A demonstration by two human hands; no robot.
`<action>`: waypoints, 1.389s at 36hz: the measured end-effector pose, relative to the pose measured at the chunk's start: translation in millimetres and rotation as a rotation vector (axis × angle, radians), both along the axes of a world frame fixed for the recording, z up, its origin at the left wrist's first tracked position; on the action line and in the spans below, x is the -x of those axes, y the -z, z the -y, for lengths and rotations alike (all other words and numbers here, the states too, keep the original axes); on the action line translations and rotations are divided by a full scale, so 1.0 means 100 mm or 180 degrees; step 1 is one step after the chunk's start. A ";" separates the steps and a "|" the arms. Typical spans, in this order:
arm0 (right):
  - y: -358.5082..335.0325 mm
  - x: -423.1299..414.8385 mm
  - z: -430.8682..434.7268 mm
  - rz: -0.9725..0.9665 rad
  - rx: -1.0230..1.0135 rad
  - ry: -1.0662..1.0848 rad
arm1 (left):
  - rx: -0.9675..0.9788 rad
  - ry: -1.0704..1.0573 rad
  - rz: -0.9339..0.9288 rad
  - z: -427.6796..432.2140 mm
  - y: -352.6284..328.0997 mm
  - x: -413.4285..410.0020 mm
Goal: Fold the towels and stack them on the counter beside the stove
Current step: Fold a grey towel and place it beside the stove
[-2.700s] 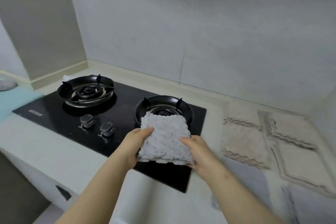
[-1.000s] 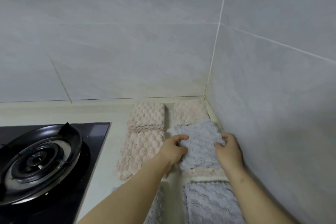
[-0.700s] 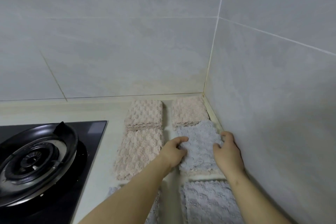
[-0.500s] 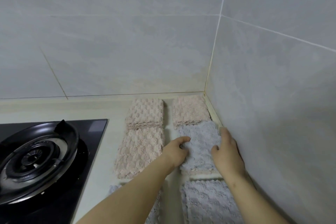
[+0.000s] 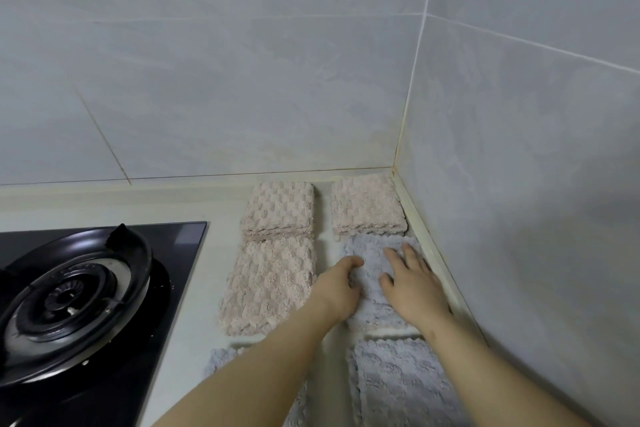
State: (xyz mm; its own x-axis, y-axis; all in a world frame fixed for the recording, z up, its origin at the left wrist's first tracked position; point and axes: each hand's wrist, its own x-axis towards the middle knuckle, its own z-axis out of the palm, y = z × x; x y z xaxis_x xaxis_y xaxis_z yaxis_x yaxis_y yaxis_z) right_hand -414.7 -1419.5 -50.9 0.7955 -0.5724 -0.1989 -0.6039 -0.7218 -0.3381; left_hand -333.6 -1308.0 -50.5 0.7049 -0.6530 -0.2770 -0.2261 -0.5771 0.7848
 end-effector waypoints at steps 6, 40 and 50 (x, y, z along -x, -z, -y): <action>0.03 -0.02 0.01 -0.0121 -0.0006 -0.0032 | -0.0324 0.0233 0.0361 0.03 0.00 0.00; -0.03 -0.31 -0.33 -0.0009 -0.0032 -0.0455 | -0.1224 0.0280 0.1371 -0.80 0.03 -0.54; -0.53 -0.43 -1.07 0.1568 -0.1039 -0.0184 | -0.0330 -0.0643 0.1226 -1.61 -0.35 -0.53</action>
State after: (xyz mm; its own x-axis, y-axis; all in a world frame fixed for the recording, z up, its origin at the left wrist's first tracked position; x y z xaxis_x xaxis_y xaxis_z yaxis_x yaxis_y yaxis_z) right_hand -371.8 -1312.6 2.4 0.8669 -0.4966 0.0432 -0.2823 -0.5605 -0.7785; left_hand -280.2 -1146.5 -15.9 0.8800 -0.4742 -0.0260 -0.3654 -0.7109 0.6009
